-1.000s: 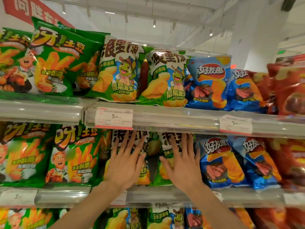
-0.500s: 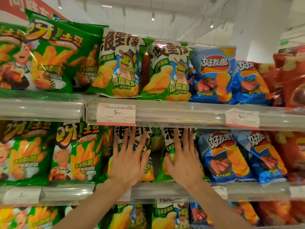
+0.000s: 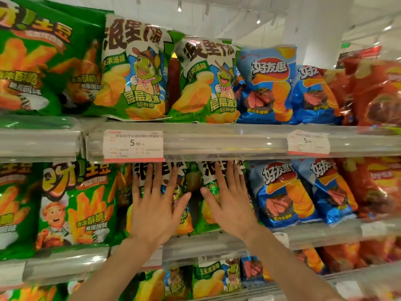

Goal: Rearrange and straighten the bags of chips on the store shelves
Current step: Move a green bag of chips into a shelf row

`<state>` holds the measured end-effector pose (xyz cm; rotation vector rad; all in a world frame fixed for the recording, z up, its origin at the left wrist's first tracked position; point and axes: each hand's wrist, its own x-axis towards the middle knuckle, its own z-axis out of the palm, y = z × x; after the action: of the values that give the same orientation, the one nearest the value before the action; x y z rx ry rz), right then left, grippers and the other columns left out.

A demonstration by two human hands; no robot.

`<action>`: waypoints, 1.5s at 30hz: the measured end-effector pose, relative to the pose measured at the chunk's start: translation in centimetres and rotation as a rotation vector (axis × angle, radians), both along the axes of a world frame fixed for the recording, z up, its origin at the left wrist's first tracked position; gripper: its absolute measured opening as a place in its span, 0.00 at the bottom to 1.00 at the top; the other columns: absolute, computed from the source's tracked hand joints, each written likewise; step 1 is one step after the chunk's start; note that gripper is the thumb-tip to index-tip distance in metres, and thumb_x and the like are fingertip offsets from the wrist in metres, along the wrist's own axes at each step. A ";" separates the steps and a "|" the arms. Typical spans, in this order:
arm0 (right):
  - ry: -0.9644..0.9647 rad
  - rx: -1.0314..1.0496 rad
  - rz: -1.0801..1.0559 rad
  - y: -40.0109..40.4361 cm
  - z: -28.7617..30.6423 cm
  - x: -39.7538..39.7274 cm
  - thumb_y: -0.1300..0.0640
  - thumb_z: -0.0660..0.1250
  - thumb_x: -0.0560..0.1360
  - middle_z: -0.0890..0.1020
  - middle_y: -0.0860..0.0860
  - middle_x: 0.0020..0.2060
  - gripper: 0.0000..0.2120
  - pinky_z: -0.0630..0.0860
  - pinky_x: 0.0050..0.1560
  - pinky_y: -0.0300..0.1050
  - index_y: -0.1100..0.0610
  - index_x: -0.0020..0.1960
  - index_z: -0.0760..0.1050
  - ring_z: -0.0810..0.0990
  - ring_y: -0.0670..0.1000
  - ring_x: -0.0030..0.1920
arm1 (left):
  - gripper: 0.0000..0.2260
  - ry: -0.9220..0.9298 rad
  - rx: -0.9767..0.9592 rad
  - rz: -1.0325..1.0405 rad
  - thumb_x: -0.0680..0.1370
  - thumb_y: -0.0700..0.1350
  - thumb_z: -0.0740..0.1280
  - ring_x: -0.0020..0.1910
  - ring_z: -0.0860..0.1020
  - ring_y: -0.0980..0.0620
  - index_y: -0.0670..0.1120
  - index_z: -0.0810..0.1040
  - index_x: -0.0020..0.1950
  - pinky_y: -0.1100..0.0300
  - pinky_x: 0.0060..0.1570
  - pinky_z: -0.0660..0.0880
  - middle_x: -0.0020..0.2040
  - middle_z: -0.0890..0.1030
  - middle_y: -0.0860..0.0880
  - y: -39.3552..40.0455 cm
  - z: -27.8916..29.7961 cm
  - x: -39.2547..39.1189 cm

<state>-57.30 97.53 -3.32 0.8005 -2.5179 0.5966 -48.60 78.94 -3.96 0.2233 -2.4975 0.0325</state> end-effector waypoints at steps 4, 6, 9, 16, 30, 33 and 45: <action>-0.245 -0.309 0.268 3.3 2.0 -0.1 0.31 0.51 0.78 0.42 0.42 0.80 0.35 0.45 0.79 0.53 0.39 0.79 0.42 0.39 0.41 0.78 | 0.33 0.130 0.198 -0.050 0.81 0.67 0.43 0.81 0.53 0.43 0.51 0.58 0.81 0.41 0.78 0.45 0.80 0.60 0.42 1.7 1.5 0.7; -0.197 -0.361 0.303 5.6 2.7 -0.3 0.33 0.53 0.79 0.50 0.42 0.80 0.33 0.51 0.78 0.51 0.41 0.80 0.48 0.46 0.42 0.78 | 0.29 0.226 0.259 -0.102 0.81 0.64 0.49 0.75 0.64 0.43 0.49 0.67 0.76 0.44 0.74 0.60 0.75 0.68 0.43 4.6 2.3 0.7; -0.019 -0.388 0.279 10.2 3.8 -1.5 0.41 0.60 0.80 0.64 0.45 0.74 0.27 0.61 0.74 0.45 0.45 0.76 0.59 0.60 0.44 0.74 | 0.21 0.281 0.377 -0.232 0.81 0.59 0.57 0.62 0.73 0.48 0.48 0.73 0.68 0.53 0.58 0.72 0.65 0.73 0.48 11.0 3.0 -0.6; 0.151 -0.063 0.002 22.3 4.8 -7.3 0.58 0.67 0.76 0.78 0.57 0.58 0.13 0.72 0.59 0.54 0.57 0.61 0.77 0.75 0.60 0.58 | 0.24 -0.096 0.750 -0.360 0.79 0.55 0.68 0.65 0.73 0.54 0.60 0.65 0.73 0.55 0.65 0.73 0.67 0.68 0.55 21.6 3.1 -7.0; 0.173 0.438 -0.195 25.8 2.8 -9.7 0.56 0.62 0.76 0.69 0.54 0.71 0.19 0.67 0.63 0.51 0.53 0.67 0.74 0.67 0.57 0.68 | 0.26 -0.169 0.941 -0.231 0.80 0.48 0.69 0.40 0.83 0.54 0.60 0.62 0.74 0.59 0.38 0.80 0.58 0.81 0.45 24.1 3.4 -11.4; 0.142 0.385 -0.185 25.9 3.1 -9.9 0.56 0.63 0.76 0.69 0.53 0.71 0.19 0.67 0.63 0.49 0.53 0.67 0.74 0.67 0.56 0.68 | 0.24 -0.071 1.036 -0.239 0.81 0.42 0.68 0.32 0.83 0.54 0.59 0.64 0.72 0.62 0.30 0.77 0.46 0.84 0.49 23.8 3.5 -11.6; 0.041 0.281 -0.161 25.7 3.6 -10.5 0.55 0.61 0.77 0.70 0.52 0.70 0.18 0.68 0.65 0.50 0.52 0.66 0.76 0.68 0.56 0.67 | 0.23 0.046 1.136 -0.246 0.81 0.37 0.66 0.64 0.77 0.48 0.51 0.70 0.74 0.49 0.67 0.73 0.66 0.79 0.49 22.5 3.2 -11.4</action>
<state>-67.79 123.23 0.24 0.6863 -2.6301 0.1737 -60.04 101.45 -0.74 0.3513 -2.1938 -1.4683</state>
